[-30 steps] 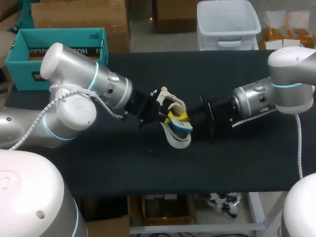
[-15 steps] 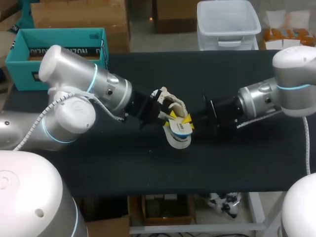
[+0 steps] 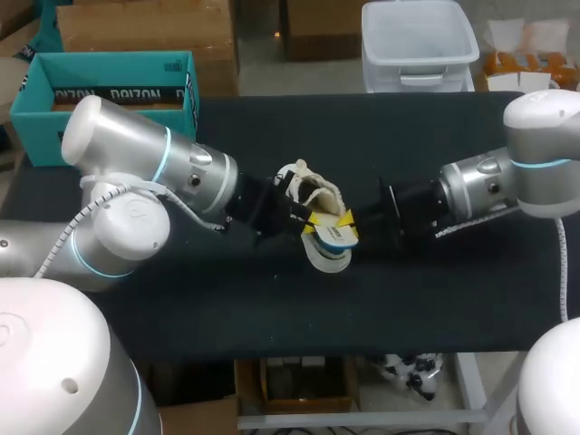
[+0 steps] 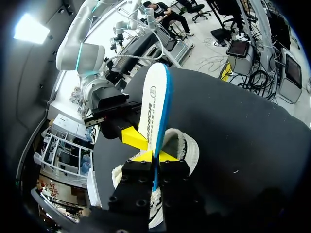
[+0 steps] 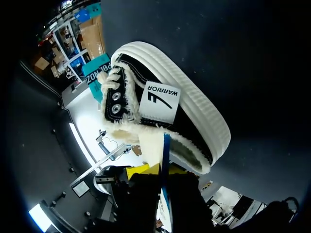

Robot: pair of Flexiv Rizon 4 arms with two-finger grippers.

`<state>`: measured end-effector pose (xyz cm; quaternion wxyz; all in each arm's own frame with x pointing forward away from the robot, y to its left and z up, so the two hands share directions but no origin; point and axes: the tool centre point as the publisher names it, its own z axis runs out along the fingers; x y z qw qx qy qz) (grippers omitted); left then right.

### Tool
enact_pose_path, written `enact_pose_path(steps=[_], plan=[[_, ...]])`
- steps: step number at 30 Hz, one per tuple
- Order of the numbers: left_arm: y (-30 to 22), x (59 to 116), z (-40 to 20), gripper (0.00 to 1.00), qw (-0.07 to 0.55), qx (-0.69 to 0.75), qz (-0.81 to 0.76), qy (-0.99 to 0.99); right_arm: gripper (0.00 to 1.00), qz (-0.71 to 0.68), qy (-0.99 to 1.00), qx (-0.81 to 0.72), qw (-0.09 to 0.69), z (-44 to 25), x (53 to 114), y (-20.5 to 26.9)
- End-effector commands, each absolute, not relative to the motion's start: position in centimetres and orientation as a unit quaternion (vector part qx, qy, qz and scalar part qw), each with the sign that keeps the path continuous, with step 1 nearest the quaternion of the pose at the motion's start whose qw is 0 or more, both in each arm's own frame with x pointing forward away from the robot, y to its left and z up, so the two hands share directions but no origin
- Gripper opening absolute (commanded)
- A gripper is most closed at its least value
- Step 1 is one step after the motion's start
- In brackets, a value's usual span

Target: Open the shoe tongue, take the insole out of the shoe, put the insole back into the shoe, and pack the shoe into the shoebox

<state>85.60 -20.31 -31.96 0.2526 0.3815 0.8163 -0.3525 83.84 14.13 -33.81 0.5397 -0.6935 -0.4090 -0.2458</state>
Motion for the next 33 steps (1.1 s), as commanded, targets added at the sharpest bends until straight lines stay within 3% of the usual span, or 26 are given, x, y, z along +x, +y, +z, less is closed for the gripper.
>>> enact_pose_path(steps=[1, 13, 14, 15, 19, 23, 28, 33], plan=[[-20.9, 86.8, -32.8, 0.00, 0.248, 0.378, -0.345, 0.822, 0.00, -0.239, -0.413, -0.689, 0.546, -34.5, 85.2, 14.4], [-20.6, 89.0, -33.6, 0.00, 0.241, 0.362, -0.337, 0.835, 0.00, -0.224, -0.408, -0.688, 0.557, -35.2, 86.6, 15.1], [-20.6, 89.0, -33.6, 0.00, 0.241, 0.362, -0.337, 0.835, 0.09, -0.224, -0.407, -0.689, 0.556, -35.1, 86.4, 15.1], [-20.5, 89.0, -33.6, 0.00, 0.241, 0.361, -0.338, 0.835, 0.34, -0.225, -0.406, -0.692, 0.553, -35.0, 86.1, 15.0], [-20.5, 88.6, -33.6, 0.00, 0.242, 0.361, -0.341, 0.834, 0.41, -0.232, -0.400, -0.705, 0.537, -34.0, 84.7, 14.6], [-20.4, 88.4, -33.6, 0.00, 0.242, 0.360, -0.342, 0.833, 0.37, -0.240, -0.395, -0.719, 0.519, -33.0, 83.1, 13.9], [-20.6, 88.0, -33.7, 0.00, 0.241, 0.359, -0.343, 0.834, 0.00, -0.245, -0.396, -0.720, 0.516, -32.9, 82.8, 13.6], [-20.7, 87.5, -33.6, 0.00, 0.237, 0.361, -0.338, 0.836, 0.00, -0.242, -0.399, -0.712, 0.525, -33.6, 83.4, 13.7]])
